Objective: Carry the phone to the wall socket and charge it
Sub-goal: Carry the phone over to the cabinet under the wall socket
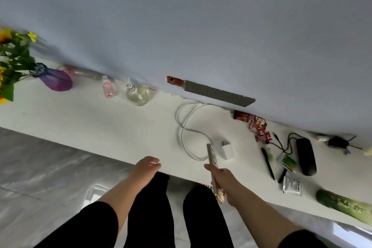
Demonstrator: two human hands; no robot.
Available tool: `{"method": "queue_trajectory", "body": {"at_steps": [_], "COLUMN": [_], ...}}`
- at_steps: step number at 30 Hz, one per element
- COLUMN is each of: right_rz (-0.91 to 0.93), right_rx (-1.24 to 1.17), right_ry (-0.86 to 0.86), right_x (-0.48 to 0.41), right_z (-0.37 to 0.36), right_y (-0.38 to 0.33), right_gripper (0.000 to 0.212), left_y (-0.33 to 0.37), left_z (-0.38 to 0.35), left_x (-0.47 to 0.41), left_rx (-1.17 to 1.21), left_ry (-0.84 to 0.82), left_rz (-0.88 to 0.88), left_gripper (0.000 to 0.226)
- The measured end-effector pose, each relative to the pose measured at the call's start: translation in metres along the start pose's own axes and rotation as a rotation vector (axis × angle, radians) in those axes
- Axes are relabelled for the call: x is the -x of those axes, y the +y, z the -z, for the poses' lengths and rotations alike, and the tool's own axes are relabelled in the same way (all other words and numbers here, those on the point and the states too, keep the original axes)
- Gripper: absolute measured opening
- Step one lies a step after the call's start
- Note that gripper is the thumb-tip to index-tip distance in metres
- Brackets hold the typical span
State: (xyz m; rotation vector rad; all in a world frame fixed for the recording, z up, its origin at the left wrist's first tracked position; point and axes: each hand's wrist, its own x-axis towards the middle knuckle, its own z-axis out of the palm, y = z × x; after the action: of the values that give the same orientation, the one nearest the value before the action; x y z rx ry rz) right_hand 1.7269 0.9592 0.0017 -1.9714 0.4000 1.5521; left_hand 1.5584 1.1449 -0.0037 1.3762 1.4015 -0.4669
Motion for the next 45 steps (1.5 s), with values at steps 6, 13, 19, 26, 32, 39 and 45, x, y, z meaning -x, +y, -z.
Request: {"method": "queue_trajectory", "body": {"at_steps": [6,13,19,26,32,39,45], "right_rz": [-0.042,0.020,0.070,0.190,0.289,0.336,0.435], "right_rx": [-0.103,-0.134,-0.023,0.336,0.493,0.598,0.506], "right_ry": [0.030,0.092,0.276,0.650,0.782,0.783,0.552], "right_x": [-0.059,-0.112,-0.161,-0.190,-0.198,-0.200,-0.180], "right_z": [-0.085,-0.163,-0.203,-0.233,-0.229,-0.224,-0.203], "right_y": [-0.028,-0.069,-0.091,-0.087,-0.084,-0.076,-0.066], "right_gripper": [0.042,0.036,0.078,0.088,0.091,0.106,0.094], "left_y": [0.009,0.001,-0.019,-0.026,-0.026,-0.030,-0.024], "left_z": [0.018,0.032,0.039,0.035,0.037,0.037,0.037], "left_x": [-0.114,-0.197,-0.229,-0.248,-0.246,-0.247,-0.239], "left_rx": [-0.342,-0.850,-0.914,-0.866,-0.838,-0.848,-0.842], "left_ry": [-0.021,0.083,0.042,-0.034,-0.039,-0.030,-0.021], "left_rz": [-0.145,-0.276,-0.275,-0.244,-0.272,-0.301,-0.277], "left_gripper": [0.051,0.105,0.141,0.153,0.154,0.153,0.150]}}
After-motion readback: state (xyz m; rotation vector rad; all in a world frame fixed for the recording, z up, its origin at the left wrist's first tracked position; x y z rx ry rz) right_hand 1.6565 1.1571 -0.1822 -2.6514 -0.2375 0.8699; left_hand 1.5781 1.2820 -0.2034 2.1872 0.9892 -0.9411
